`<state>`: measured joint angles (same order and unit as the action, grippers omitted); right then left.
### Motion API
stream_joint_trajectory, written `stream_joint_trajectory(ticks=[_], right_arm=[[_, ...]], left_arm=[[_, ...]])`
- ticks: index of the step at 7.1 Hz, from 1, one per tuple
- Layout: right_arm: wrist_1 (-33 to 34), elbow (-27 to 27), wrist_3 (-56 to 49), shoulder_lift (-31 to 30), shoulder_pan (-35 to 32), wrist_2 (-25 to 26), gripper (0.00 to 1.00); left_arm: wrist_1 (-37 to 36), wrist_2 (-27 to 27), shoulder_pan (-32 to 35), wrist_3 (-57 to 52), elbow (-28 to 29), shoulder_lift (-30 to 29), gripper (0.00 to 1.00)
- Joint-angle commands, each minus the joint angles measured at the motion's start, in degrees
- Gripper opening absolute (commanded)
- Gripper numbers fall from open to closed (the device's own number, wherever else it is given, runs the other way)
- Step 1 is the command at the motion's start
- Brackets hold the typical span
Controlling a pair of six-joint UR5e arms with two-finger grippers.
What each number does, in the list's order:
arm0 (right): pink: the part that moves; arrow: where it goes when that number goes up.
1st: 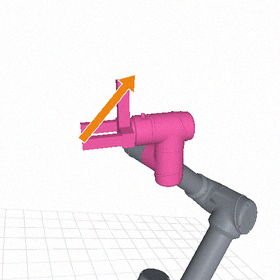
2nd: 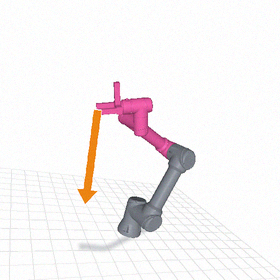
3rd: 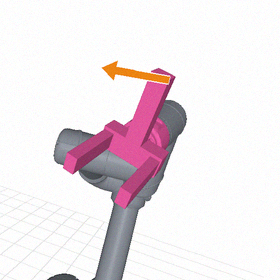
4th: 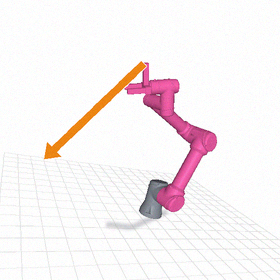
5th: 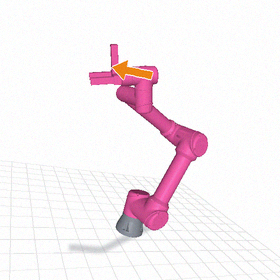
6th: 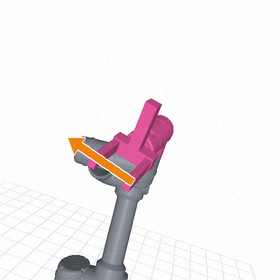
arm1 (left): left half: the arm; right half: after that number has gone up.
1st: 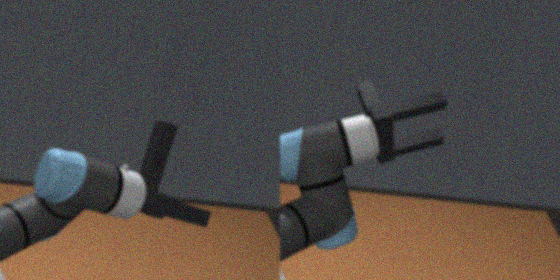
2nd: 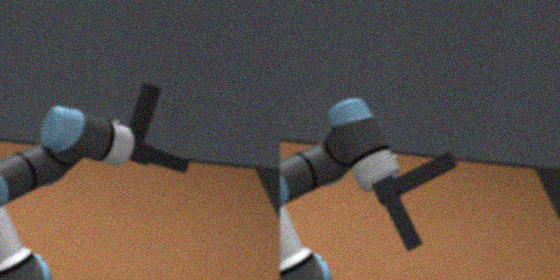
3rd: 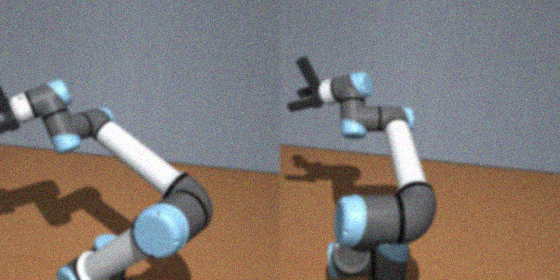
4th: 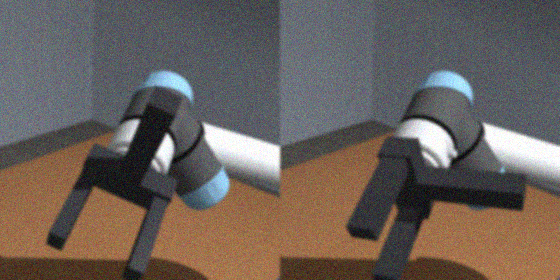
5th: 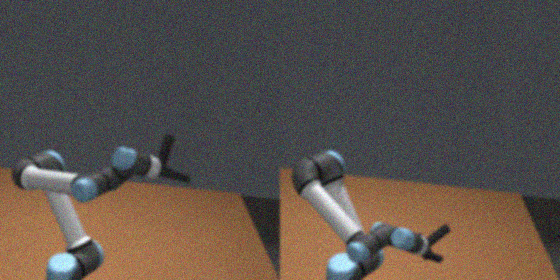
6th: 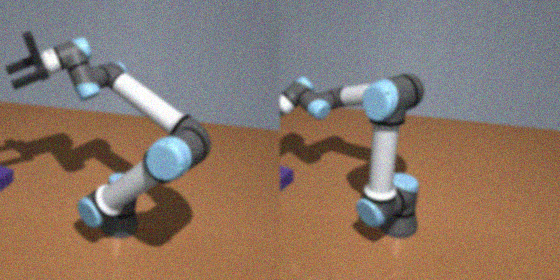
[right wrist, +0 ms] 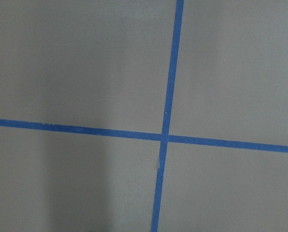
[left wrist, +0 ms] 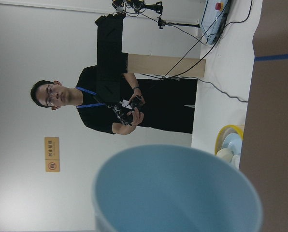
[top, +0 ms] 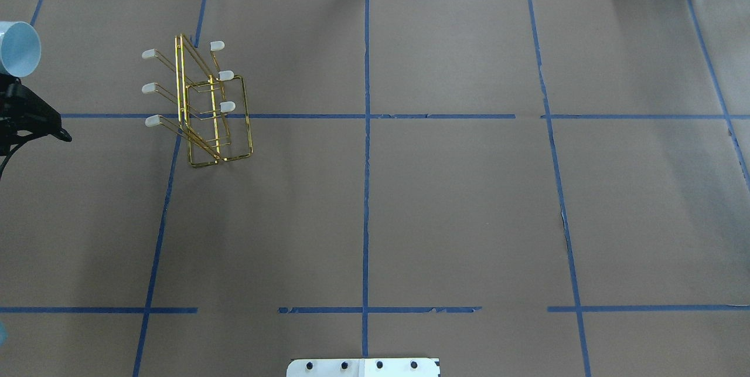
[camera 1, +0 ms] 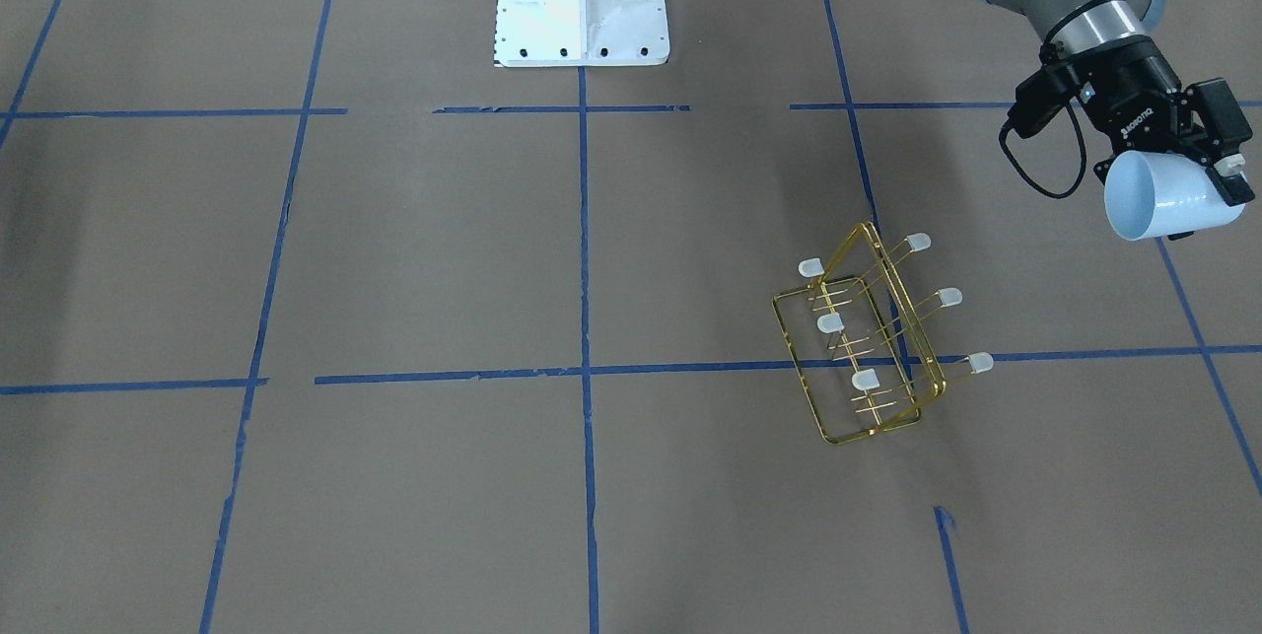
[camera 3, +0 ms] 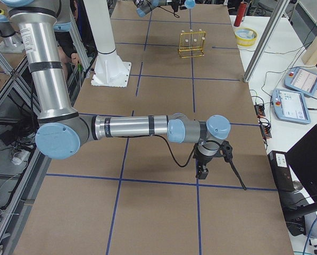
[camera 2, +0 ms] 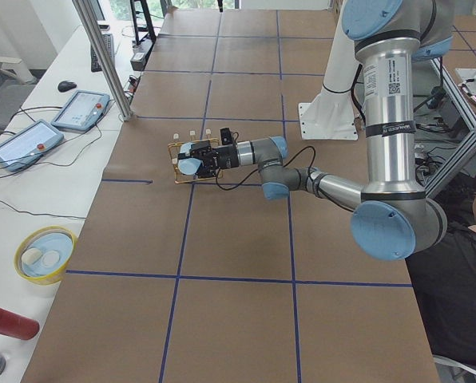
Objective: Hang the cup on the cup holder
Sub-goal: 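Raise and tilt the held cup sideways with the left gripper, then carry the cup to the gold rack and hook it onto a white peg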
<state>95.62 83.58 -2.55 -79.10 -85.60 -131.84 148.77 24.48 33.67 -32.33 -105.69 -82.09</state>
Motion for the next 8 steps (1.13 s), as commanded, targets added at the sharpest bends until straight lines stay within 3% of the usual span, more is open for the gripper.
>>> stream_joint_trajectory(ticks=[1,3,5,8], right_arm=[[0.0,0.0,0.1,0.0,0.0,0.0,1.00],[0.0,0.0,0.0,0.0,0.0,0.0,1.00],[0.0,0.0,0.0,0.0,0.0,0.0,1.00],[0.0,0.0,0.0,0.0,0.0,0.0,1.00]], left_arm=[[-5.7,-10.1,-5.0,-8.8,-1.1,0.0,0.00],[-5.9,-15.0,-9.7,-22.7,-1.5,-0.1,0.00],[-6.9,-20.5,-14.7,-24.8,-0.7,0.2,0.00],[-7.5,-23.8,-17.8,-32.5,1.6,-1.1,0.00]])
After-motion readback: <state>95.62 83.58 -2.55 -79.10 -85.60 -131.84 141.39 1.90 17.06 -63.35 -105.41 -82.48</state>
